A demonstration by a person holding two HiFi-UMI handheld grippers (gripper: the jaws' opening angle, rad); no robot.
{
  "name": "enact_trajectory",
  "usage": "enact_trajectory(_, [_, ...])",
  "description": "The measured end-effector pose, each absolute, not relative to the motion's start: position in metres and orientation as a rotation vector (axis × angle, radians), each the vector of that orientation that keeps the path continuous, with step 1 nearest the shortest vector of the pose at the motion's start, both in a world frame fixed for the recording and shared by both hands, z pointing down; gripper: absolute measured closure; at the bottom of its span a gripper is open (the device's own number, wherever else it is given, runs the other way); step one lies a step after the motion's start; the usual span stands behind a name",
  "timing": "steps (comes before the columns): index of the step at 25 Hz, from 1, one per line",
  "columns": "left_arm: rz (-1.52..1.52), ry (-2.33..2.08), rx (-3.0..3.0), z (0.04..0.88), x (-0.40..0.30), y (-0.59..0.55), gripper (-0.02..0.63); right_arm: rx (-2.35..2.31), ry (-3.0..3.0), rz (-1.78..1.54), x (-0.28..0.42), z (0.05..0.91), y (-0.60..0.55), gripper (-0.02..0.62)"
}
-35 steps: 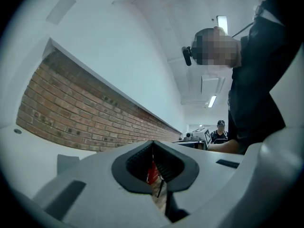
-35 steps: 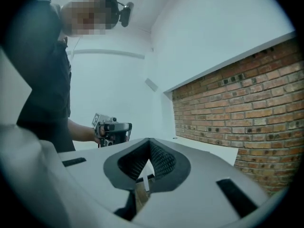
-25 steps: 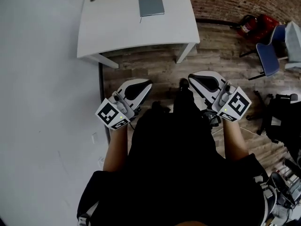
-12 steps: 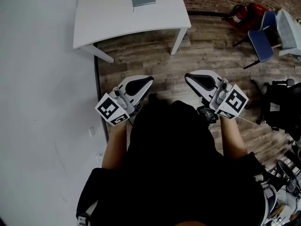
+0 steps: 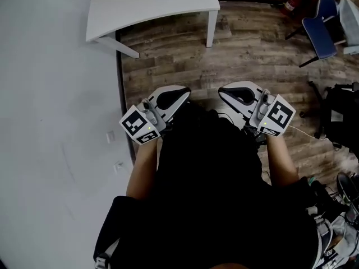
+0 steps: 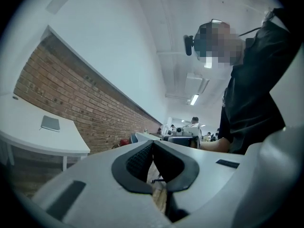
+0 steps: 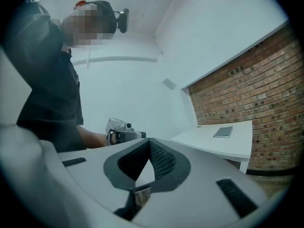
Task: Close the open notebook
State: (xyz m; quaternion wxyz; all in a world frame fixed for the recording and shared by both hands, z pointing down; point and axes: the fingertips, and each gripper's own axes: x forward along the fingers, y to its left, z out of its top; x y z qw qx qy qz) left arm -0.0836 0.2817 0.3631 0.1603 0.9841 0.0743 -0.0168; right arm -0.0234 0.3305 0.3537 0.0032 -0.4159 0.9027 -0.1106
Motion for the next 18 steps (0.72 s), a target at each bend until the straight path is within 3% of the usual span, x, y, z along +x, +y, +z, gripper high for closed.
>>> enact_trajectory(7, [-0.044,0.177,2.804,0.369,-0.092,0.312,0.589,-1.360,2.806,-0.315,-0.005,0.349,0.348,0.591])
enact_trajectory(18, [-0.086,0.095,2.853,0.351,-0.106,0.307,0.589,-1.211,2.873,-0.227,-0.030,0.329,0.347,0.591])
